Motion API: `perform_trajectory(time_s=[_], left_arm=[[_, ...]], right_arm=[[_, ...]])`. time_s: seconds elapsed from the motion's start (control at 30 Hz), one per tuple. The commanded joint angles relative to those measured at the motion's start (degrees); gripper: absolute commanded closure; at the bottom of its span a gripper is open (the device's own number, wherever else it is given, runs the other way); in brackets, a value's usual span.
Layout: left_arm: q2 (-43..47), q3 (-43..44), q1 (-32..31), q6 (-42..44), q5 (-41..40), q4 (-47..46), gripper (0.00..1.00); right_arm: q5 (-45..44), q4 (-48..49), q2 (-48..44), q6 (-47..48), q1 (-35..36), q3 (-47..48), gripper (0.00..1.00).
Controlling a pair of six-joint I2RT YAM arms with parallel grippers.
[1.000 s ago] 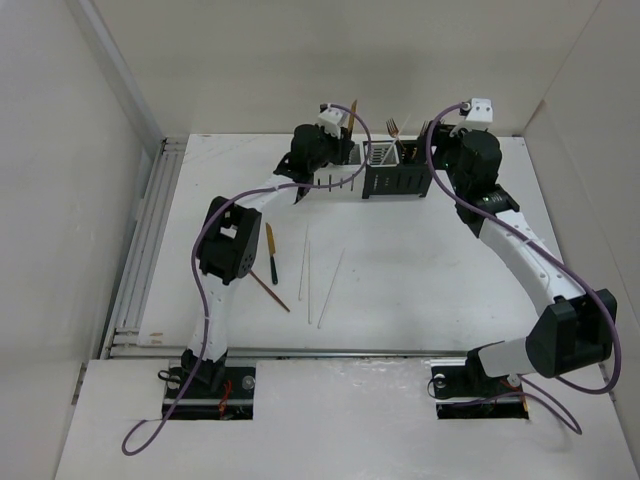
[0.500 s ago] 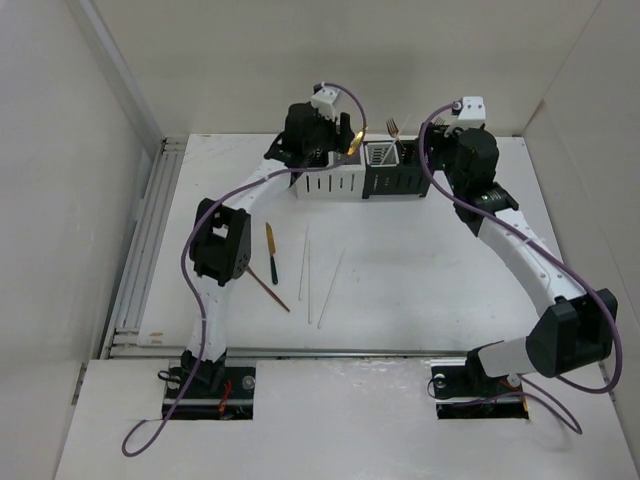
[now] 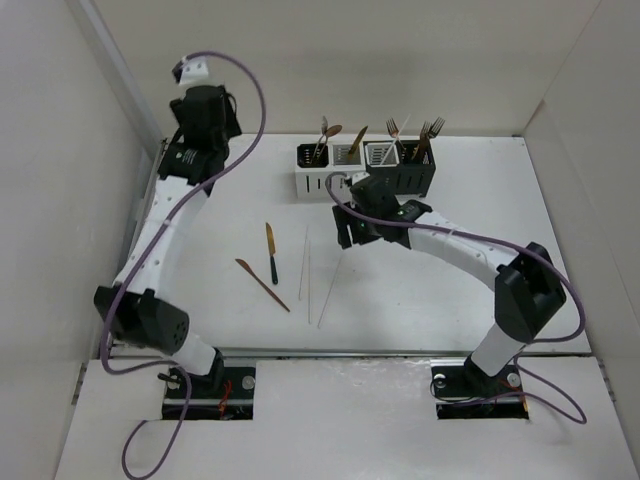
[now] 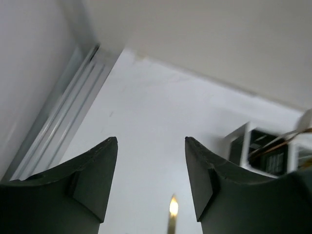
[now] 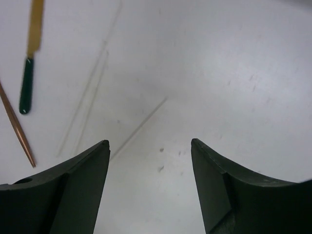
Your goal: Sort the eating utensils into containers
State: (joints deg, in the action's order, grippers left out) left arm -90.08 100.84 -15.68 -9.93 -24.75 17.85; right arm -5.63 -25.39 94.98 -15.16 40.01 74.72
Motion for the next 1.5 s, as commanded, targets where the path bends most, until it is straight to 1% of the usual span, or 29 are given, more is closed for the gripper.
perform_trajectory(time_s=[0.0,0.03,0.07,0.1,0.13,0.17,0.23,0.27,0.33,0.37,0.4,0.47,0.5,0.57,0.63,0.67,0.73,0.77,0.8,0.83,0.9,1.0,1.1,1.2,1.23,1.33,1.37,1.43,1.47], left_arm=[[5.5,-11.9,2.6,-9.2,-4.8,14.1,0.45],[7.4,-15.0,4.2,-11.1,-2.4,14.1,0.42],[9.2,-21.1,4.9,-11.1,-0.8,14.1,0.37],[11.0,-24.0,5.5,-11.1,0.3,14.1,0.23],[14.5,-26.5,6.6,-11.1,1.0,12.8,0.17],[16.2,-30.5,7.2,-11.1,1.7,12.8,0.13],[19.1,-33.2,8.5,-11.1,2.6,11.7,0.12],[19.9,-34.2,10.0,-11.1,3.2,11.2,0.11],[20.4,-36.4,10.7,-11.1,3.8,10.3,0.11],[21.2,-36.4,11.2,-11.1,3.8,9.8,0.11],[21.2,-37.1,11.2,-10.3,3.8,9.0,0.11],[21.7,-37.1,10.7,-10.3,3.8,9.0,0.11],[21.7,-37.1,10.1,-10.3,3.8,9.0,0.11],[21.7,-37.1,10.1,-9.8,4.5,9.0,0.11],[21.1,-37.1,10.1,-9.8,4.5,8.4,0.11],[21.1,-37.1,10.1,-9.8,4.5,8.4,0.11],[20.6,-37.1,10.1,-9.8,4.5,8.4,0.09],[20.6,-37.1,10.1,-9.8,4.5,8.4,0.09],[20.6,-37.1,10.1,-9.8,4.5,8.4,0.09],[20.6,-37.1,10.1,-9.8,5.2,8.4,0.09],[20.6,-37.1,10.1,-9.8,5.2,8.4,0.09],[20.6,-36.6,10.1,-9.8,5.2,8.4,0.09],[20.6,-36.6,10.1,-9.8,6.6,8.4,0.09],[20.6,-36.6,10.1,-8.7,7.7,8.4,0.09],[20.6,-36.1,10.1,-8.7,8.2,8.4,0.09],[19.2,-36.1,10.1,-7.5,10.4,7.9,0.09],[19.2,-36.1,10.1,-6.9,11.3,7.9,0.11],[17.8,-35.5,10.8,-6.2,15.0,7.3,0.11],[17.8,-35.5,10.8,-6.2,16.4,7.3,0.11]], right_arm=[[3.4,-3.4,-0.3,-10.0,0.1,-1.8,0.28],[3.4,-3.4,0.5,-10.7,1.0,-1.8,0.28],[2.0,-4.1,1.5,-11.5,2.3,-1.1,0.28],[1.9,-5.7,4.0,-12.1,3.0,-0.3,0.28],[1.9,-6.6,5.3,-13.0,3.6,0.6,0.29],[1.9,-7.4,6.5,-13.5,4.3,1.5,0.29],[1.9,-8.6,9.7,-14.8,6.4,3.5,0.30],[2.5,-8.6,10.6,-14.8,7.1,3.5,0.30],[2.6,-9.2,12.7,-15.8,8.3,4.0,0.30],[2.6,-9.2,13.3,-17.3,8.3,4.0,0.32],[1.8,-10.0,14.0,-18.0,8.3,4.0,0.32],[1.8,-10.6,15.8,-19.4,9.7,4.0,0.37],[1.8,-11.6,16.5,-20.3,9.7,4.9,0.37],[-0.1,-15.1,18.7,-21.0,12.1,6.7,0.39],[-0.8,-16.1,20.0,-21.8,12.7,6.7,0.40],[-0.8,-16.1,20.5,-21.8,13.4,5.5,0.42],[-0.1,-15.0,22.2,-21.8,13.4,4.2,0.57],[-0.6,-15.0,22.9,-21.8,13.4,3.7,0.67],[-1.3,-15.0,24.4,-21.8,13.4,2.8,0.78],[-2.0,-15.0,24.4,-22.8,13.4,2.3,1.00],[-2.0,-14.0,24.9,-23.7,11.1,-0.6,1.00],[-4.4,-12.8,21.4,-24.3,7.0,-3.2,1.00],[-6.9,-12.2,18.1,-22.4,4.8,-2.7,1.00],[-11.1,-12.8,14.6,-17.2,4.3,2.6,1.00],[-12.4,-12.8,13.8,-15.6,4.3,6.5,1.00],[-17.6,-12.7,10.1,-9.5,3.7,12.7,1.00],[-18.7,-10.4,8.9,-7.9,2.3,16.4,1.00],[-19.4,-6.4,5.7,-3.1,-0.1,19.4,1.00],[-19.4,-3.6,4.8,-1.1,-3.1,21.4,1.00]])
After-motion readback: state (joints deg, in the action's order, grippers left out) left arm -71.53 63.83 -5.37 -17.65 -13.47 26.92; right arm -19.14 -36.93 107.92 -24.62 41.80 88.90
